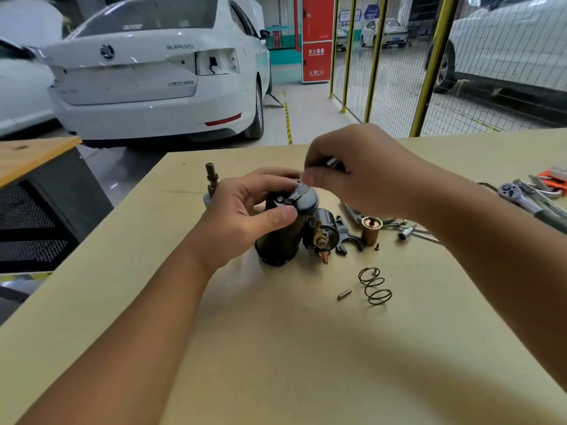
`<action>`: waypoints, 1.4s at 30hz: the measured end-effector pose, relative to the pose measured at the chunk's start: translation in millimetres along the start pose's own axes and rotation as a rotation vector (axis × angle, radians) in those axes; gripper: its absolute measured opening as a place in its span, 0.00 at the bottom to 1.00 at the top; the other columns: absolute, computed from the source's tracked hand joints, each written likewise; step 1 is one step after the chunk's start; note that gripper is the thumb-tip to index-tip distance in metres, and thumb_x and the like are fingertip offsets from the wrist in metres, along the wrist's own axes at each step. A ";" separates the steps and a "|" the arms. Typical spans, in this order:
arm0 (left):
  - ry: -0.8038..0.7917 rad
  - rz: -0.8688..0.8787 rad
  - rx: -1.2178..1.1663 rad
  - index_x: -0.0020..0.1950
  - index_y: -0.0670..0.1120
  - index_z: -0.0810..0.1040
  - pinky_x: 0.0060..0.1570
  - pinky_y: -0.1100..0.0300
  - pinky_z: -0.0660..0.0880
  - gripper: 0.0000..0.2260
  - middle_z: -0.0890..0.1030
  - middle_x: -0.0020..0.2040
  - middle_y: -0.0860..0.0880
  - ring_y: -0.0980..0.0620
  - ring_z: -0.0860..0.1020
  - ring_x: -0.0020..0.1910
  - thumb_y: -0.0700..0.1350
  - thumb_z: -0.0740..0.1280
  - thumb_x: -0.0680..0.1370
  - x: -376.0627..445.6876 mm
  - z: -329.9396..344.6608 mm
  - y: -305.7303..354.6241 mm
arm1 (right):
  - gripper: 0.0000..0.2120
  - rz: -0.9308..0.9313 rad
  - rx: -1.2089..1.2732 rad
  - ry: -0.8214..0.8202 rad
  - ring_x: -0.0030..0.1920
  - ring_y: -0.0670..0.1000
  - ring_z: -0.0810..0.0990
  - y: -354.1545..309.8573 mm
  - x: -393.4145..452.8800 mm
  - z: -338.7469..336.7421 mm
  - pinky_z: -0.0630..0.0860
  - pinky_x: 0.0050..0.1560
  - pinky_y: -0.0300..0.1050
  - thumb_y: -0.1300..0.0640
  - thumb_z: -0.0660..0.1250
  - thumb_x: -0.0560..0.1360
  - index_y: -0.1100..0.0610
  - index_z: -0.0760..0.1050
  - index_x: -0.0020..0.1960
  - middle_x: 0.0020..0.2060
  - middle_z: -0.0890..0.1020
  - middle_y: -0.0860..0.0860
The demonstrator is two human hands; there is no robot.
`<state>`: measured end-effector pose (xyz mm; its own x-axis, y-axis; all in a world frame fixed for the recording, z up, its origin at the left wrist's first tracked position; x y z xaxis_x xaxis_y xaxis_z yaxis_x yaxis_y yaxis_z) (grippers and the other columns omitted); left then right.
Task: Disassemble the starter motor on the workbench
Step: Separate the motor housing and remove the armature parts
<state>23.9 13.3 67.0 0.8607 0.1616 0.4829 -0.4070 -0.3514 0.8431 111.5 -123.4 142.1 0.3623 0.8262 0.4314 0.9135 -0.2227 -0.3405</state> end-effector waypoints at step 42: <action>0.077 0.086 0.170 0.60 0.39 0.84 0.63 0.54 0.78 0.09 0.84 0.59 0.47 0.47 0.81 0.62 0.36 0.70 0.80 4.5 3.2 12.7 | 0.11 0.189 0.453 0.432 0.36 0.47 0.80 -19.0 -10.9 1.4 0.76 0.39 0.50 0.47 0.70 0.78 0.54 0.82 0.44 0.33 0.82 0.47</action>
<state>23.6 6.7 79.1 0.7965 0.1919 0.5733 -0.4146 -0.5168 0.7490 89.9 -127.5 142.8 0.6372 0.4906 0.5944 0.6926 -0.0262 -0.7209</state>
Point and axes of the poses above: each hand's wrist, its own x-axis towards the middle knuckle, its own z-axis out of the palm, y = z × x, the point moved 6 cm from there along x, towards the middle knuckle
